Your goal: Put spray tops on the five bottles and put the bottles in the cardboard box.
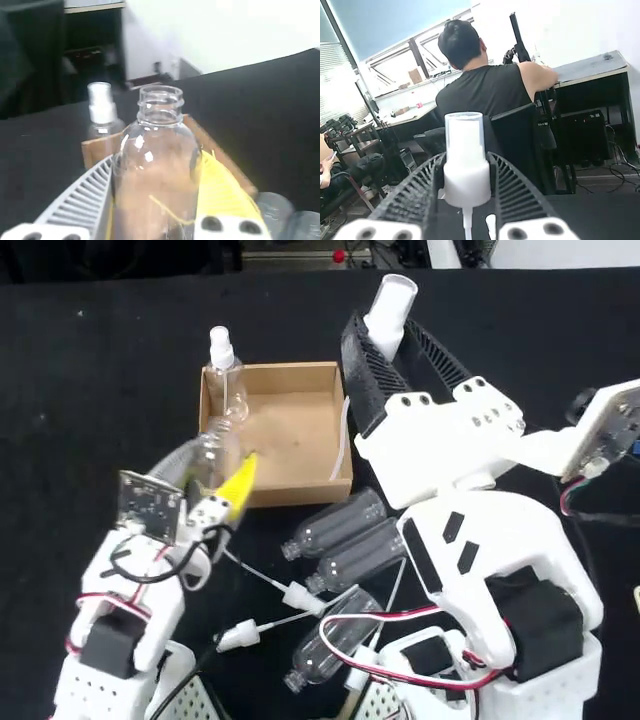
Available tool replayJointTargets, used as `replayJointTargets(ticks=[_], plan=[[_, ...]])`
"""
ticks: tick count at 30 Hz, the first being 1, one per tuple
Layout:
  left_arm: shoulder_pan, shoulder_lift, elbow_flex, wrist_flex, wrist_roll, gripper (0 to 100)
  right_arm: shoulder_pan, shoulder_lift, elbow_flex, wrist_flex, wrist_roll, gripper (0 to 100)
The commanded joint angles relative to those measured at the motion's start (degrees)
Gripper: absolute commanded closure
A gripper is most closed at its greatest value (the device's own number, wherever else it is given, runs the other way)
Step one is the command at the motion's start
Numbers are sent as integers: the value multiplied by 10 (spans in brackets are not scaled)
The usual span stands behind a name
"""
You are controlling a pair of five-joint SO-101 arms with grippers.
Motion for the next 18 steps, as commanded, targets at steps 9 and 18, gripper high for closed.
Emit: replayJointTargets(ticks=[9,18], plan=[[39,-8,152,-288,90,970,-81,-15,143,-258,-4,982],[39,-8,228,-401,87,970,-101,-9,211,-369,0,983]])
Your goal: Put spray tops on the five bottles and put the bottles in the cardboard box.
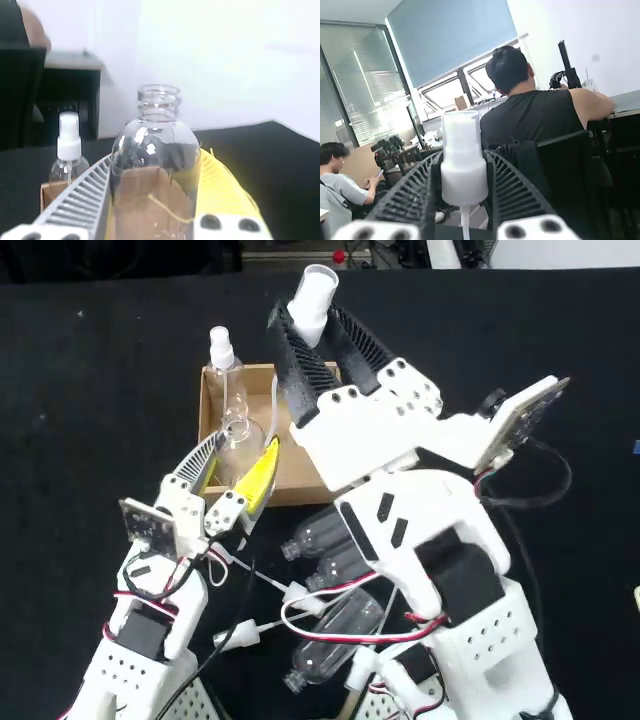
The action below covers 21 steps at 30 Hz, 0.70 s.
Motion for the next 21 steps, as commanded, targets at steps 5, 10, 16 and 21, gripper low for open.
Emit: replayJointTargets(ticks=[5,10,16,21], plan=[[7,-6,18,-25,2,970,-10,5,3,-67,0,983],[7,-6,18,-25,2,970,-11,30,0,-70,0,983],[33,-3,18,-25,2,970,-11,39,-7,-89,-1,983],[52,-2,18,-25,1,970,-11,40,-6,-92,1,983]])
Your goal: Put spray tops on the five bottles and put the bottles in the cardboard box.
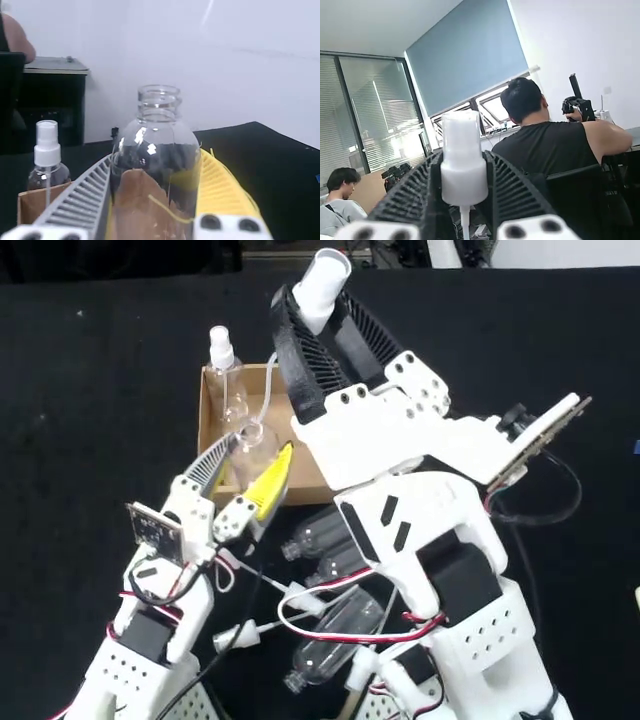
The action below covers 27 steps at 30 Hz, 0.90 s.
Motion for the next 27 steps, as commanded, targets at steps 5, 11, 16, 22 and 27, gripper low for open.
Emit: replayJointTargets(ticks=[5,11,16,22,27], plan=[[10,-3,14,-14,1,970,-9,39,10,-20,50,986],[10,-3,14,-14,1,970,-42,55,20,-20,85,987],[11,-3,14,-13,1,970,-51,79,18,-21,89,987],[10,-3,14,-13,1,970,-51,80,22,-2,89,983],[10,-3,14,-13,1,970,-76,63,-20,156,89,941]])
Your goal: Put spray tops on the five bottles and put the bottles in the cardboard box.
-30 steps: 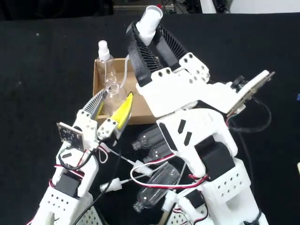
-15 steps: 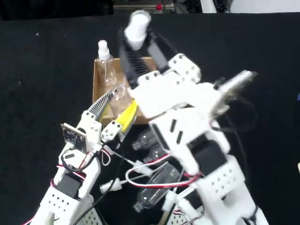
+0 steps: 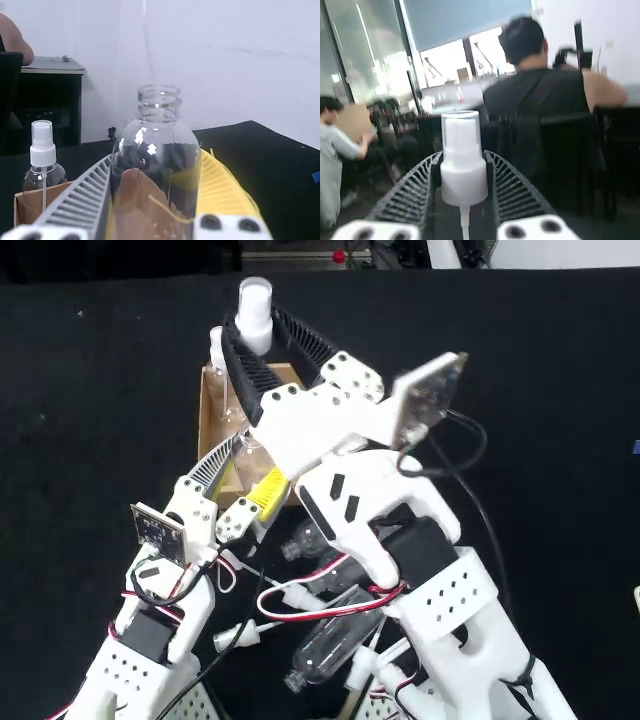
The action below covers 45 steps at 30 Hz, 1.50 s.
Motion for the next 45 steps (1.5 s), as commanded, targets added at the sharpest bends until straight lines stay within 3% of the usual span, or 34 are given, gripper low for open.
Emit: replayJointTargets(ticks=[1,5,13,18,20,23,26,36,45], plan=[[5,-3,14,-13,1,970,-28,-22,-57,105,7,902],[5,-3,14,-13,1,970,-42,-14,-106,211,7,776],[4,-3,14,-13,1,970,-40,-44,-207,310,18,838],[-6,-3,14,-13,1,970,86,-73,-205,366,96,982],[-29,-3,15,-13,1,970,155,-78,-163,372,108,982],[-68,-3,15,-13,1,970,245,-78,-76,352,109,977],[-97,-2,15,10,5,970,291,-80,26,312,107,977],[-108,-1,15,-4,1,970,295,-79,303,65,55,973],[-112,156,-18,-156,0,970,295,-76,361,1,55,973]])
